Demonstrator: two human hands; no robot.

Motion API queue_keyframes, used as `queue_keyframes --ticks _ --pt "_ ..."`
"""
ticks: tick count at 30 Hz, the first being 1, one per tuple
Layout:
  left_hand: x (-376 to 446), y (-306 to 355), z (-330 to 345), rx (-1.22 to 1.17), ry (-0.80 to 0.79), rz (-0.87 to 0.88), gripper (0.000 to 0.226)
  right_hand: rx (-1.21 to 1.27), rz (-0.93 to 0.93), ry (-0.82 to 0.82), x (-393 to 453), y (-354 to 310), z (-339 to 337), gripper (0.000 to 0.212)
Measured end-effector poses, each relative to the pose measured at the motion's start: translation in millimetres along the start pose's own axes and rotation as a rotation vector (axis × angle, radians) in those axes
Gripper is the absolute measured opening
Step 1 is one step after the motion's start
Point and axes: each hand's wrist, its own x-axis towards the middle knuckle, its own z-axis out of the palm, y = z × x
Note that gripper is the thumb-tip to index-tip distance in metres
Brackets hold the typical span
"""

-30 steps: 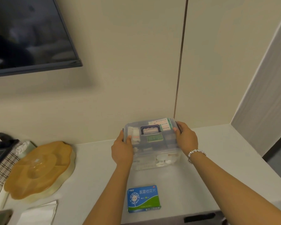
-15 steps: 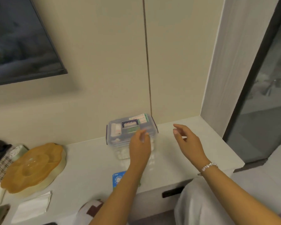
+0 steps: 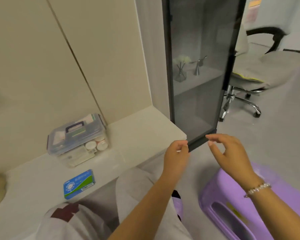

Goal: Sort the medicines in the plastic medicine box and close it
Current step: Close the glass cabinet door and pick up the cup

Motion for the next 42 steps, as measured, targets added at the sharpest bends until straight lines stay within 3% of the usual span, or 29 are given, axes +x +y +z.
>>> queue_keyframes --ticks 4,11,22,27,32,38,42 --pt "0 -25 55 0.058 -0.176 -0.086 0.026 -0.158 0.074 0.031 -34 53 -25 0.027" --pt "6 -64 134 0.127 -0.38 -0.181 0.036 -0.184 0.276 0.028 -80 132 -40 0.053" --pt "25 -89 209 0.045 -0.563 -0.261 0.048 0.341 0.595 -0.06 -81 219 -25 0.084" --pt "39 -95 220 -0.024 -0.564 -0.305 0.054 0.51 0.647 -0.081 -78 243 -17 0.081" --pt "48 -104 219 0.109 -0.638 -0.263 0.051 0.55 0.625 -0.079 -75 248 -18 0.066" --pt "46 -104 212 0.08 -0.671 -0.248 0.052 0.582 0.629 -0.017 -77 239 -18 0.066" --pt "45 -82 192 0.022 -0.697 -0.145 0.043 0.581 0.551 -0.018 -66 218 -28 0.064"
